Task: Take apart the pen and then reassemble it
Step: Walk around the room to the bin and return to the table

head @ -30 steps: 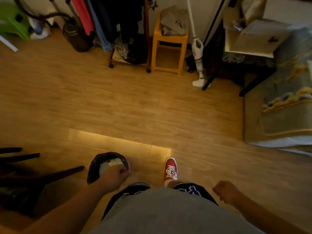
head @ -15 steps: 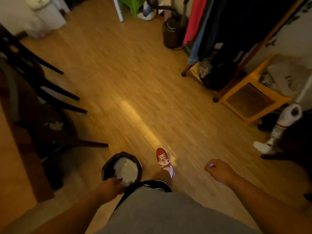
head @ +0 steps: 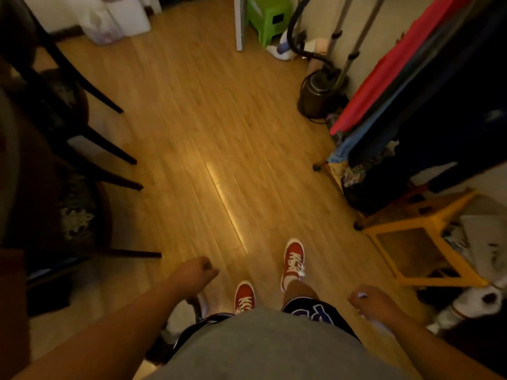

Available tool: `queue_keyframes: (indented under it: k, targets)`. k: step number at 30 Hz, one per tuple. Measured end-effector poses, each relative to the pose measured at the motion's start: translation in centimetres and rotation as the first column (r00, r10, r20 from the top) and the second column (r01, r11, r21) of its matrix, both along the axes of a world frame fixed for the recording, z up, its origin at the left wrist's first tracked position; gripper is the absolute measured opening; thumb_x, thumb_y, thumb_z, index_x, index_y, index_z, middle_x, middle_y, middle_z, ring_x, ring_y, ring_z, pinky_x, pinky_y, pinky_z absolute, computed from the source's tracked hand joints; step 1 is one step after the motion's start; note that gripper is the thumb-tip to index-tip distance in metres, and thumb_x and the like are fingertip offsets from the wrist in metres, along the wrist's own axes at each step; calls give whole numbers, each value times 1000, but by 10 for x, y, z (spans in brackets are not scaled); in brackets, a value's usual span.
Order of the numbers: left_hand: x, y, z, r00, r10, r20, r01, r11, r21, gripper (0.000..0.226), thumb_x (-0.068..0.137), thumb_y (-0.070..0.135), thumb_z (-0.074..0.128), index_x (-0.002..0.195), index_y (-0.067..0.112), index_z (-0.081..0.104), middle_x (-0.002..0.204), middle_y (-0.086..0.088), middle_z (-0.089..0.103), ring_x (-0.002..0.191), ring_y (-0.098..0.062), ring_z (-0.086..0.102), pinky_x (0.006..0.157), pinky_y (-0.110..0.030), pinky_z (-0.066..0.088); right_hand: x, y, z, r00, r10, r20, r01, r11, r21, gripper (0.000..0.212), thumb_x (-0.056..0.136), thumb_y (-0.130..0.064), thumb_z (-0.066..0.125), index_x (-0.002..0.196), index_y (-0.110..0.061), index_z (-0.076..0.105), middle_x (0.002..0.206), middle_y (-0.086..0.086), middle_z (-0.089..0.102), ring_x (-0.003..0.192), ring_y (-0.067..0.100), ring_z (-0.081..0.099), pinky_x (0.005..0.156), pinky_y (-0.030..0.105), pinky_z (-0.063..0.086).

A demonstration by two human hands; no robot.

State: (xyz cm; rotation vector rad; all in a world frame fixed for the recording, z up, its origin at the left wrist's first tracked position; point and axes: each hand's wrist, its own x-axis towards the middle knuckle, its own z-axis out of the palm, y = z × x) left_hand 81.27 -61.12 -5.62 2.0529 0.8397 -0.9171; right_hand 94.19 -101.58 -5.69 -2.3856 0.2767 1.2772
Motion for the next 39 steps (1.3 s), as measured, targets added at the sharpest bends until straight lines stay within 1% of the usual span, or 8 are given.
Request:
queue_keyframes:
  k: [7,12,18,22,28,31,36,39]
  targets:
    - [114,-1,-7,975,216,50,-212,975,-66,23,91,44,57,93,22,64,88,0,69,80,-18,66,76,-37,58,147,7,-25,982,151,-115,-161,983,-90,34,94,-10,56,62,-10,41,74,14,44,74,23,43,70,31,32]
    - [138,16,0,917,398,11,-397,916,-56,19,90,43,58,86,25,62,84,0,71,76,-15,68,64,-28,53,253,78,-20,932,341,-120,-352,933,-77,26,90,-19,61,66,-13,53,72,8,56,73,26,57,71,33,45]
    - [123,48,-8,752,654,-87,-658,753,-32,22,93,32,59,83,13,60,78,-7,68,61,-16,61,55,-27,47,351,214,-21,790,611,-51,-611,792,13,24,89,-22,60,68,-10,58,71,9,61,69,24,60,68,33,48]
    - [112,73,-22,651,746,-141,-752,659,15,26,92,32,61,84,7,63,71,-6,67,63,-17,63,61,-25,50,394,323,-28,664,747,2,-747,664,47,20,89,-22,61,77,-7,67,75,13,67,72,27,65,70,36,52]
    - [132,149,-32,536,827,-170,-841,540,-21,24,93,32,59,81,12,60,75,-9,67,67,-23,63,70,-33,51,428,457,-19,600,799,50,-800,596,75,23,90,-28,62,99,-8,69,98,15,72,76,23,67,63,28,46]
    - [162,200,-27,580,796,-171,-810,587,-14,22,93,35,58,87,14,61,79,-5,67,71,-19,63,71,-31,51,453,501,-10,578,815,36,-816,577,42,34,92,-33,60,119,-12,63,102,6,68,85,19,65,67,27,46]
    - [233,289,-12,589,806,-57,-808,588,-37,25,92,33,60,87,9,63,86,-14,70,77,-25,63,78,-40,54,514,541,-5,606,795,11,-795,606,-33,33,92,-32,60,117,-11,63,105,9,69,88,21,65,76,33,50]
    - [284,332,-6,552,834,24,-831,552,-70,22,92,32,60,80,13,60,84,-14,68,79,-30,64,78,-45,55,554,560,-9,616,788,-26,-787,613,-62,19,90,-29,62,97,-11,66,93,10,70,84,25,67,80,40,55]
